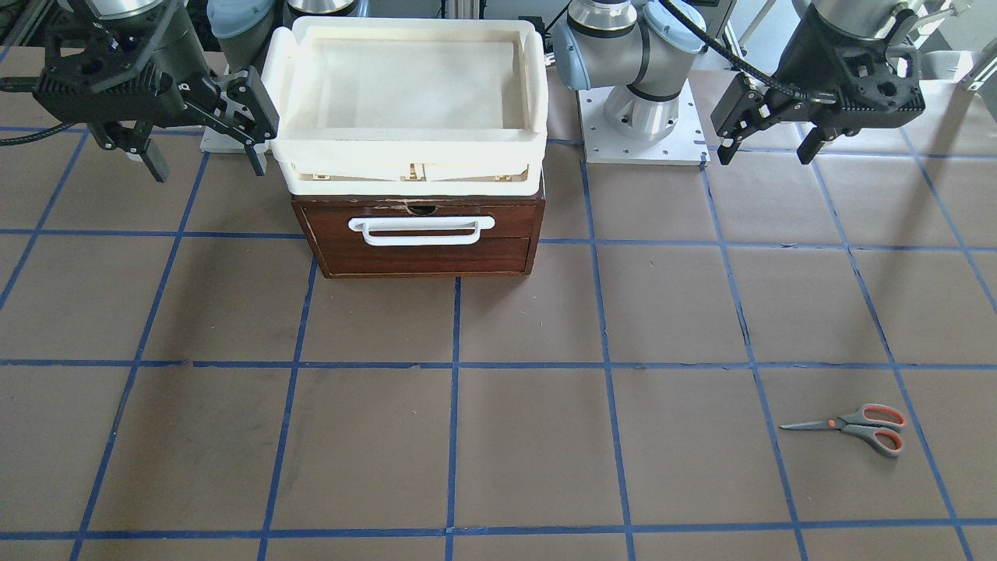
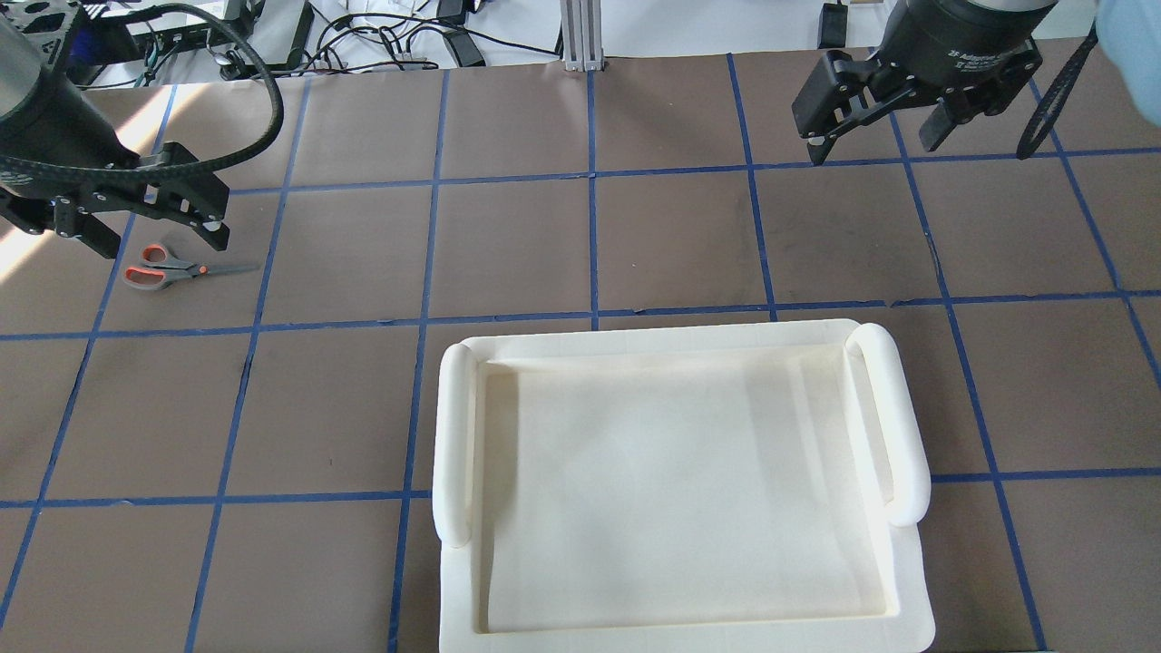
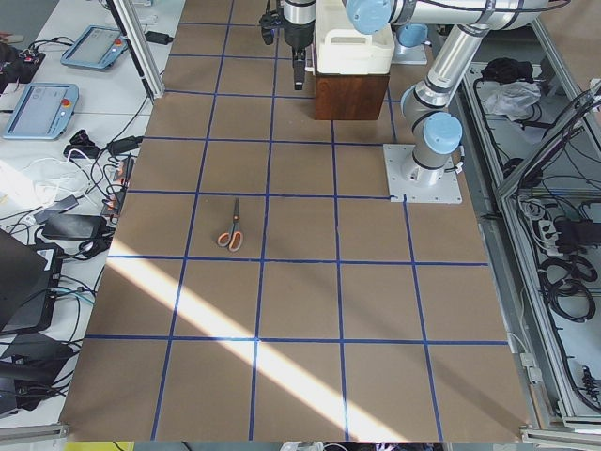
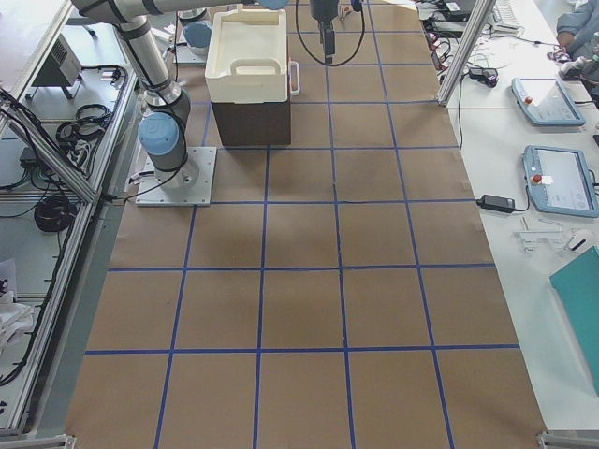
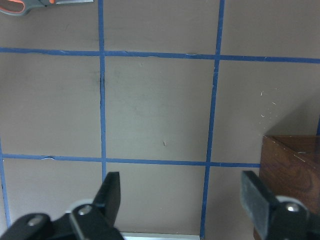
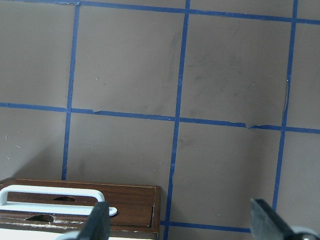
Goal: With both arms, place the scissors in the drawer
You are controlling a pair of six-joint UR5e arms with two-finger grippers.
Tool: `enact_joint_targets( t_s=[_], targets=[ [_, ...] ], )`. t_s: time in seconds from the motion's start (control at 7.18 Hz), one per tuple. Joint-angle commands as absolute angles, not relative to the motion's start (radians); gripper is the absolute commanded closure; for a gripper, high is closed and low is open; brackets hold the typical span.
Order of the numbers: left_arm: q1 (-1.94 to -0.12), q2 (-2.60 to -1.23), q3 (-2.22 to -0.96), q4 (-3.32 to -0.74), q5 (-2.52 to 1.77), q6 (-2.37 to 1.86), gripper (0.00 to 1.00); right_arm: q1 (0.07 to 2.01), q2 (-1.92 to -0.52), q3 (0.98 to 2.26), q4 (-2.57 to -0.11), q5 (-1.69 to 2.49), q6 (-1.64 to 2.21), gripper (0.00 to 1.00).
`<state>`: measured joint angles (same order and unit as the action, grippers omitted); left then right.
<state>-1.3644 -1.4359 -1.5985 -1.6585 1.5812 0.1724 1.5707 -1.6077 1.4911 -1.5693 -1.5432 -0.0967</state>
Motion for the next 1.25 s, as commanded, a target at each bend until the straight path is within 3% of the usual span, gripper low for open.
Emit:
enact_joint_targets(
  t_s=[0.0, 0.7, 1.11],
  targets=[
    [-1.383, -1.440, -1.594, -1.632, 1.562, 0.187, 0.00, 1.571, -1.608, 1.491, -1.566, -1.546, -0.097, 0.00],
    [-1.420, -1.416, -1.586, -1.634, 1.547, 0.193, 0.00, 1.595, -1.560, 1.488, -1.560, -1.450, -0.142, 0.00],
    [-1.408, -1.417, -1.589, -1.654, 1.578, 0.193, 0.00, 1.765, -1.433, 1.476, -1.557, -1.358, -0.308, 0.00]
  ],
)
